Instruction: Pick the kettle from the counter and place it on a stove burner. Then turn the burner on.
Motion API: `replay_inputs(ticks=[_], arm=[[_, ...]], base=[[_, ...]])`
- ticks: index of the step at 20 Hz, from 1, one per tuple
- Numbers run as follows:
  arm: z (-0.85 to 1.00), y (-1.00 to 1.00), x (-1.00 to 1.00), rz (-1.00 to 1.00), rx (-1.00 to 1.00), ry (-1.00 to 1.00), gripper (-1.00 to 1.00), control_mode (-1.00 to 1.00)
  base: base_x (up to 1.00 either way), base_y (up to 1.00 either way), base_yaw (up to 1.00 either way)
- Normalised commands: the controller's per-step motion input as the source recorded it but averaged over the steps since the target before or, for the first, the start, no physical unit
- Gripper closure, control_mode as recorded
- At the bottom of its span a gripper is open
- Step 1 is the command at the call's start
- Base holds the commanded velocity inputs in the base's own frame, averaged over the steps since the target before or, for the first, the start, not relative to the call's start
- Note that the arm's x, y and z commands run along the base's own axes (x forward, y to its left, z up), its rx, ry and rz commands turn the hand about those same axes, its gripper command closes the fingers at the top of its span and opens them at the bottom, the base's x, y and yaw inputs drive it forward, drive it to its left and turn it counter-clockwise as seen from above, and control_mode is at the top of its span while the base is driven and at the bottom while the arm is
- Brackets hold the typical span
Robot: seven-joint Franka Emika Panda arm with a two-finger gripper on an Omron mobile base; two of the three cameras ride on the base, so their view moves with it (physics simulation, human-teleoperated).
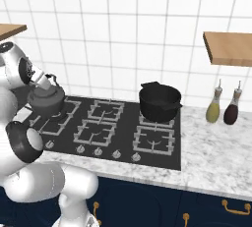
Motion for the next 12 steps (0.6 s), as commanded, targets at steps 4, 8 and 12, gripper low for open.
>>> replay_inputs(ticks=[4,8,12], arm=[[-0.32,0.36,0.51,0.11,-0.03,0.00,1.00,-1.00],[-0.23,0.24,0.33,0.09,0.00,0.00,1.00,-1.00],[-0.23,0.10,0.39,0.09,0.00,0.00,1.00,-1.00]], base=[[0.00,0.00,0.00],[0.00,0.00,0.00],[0.00,0.00,0.00]])
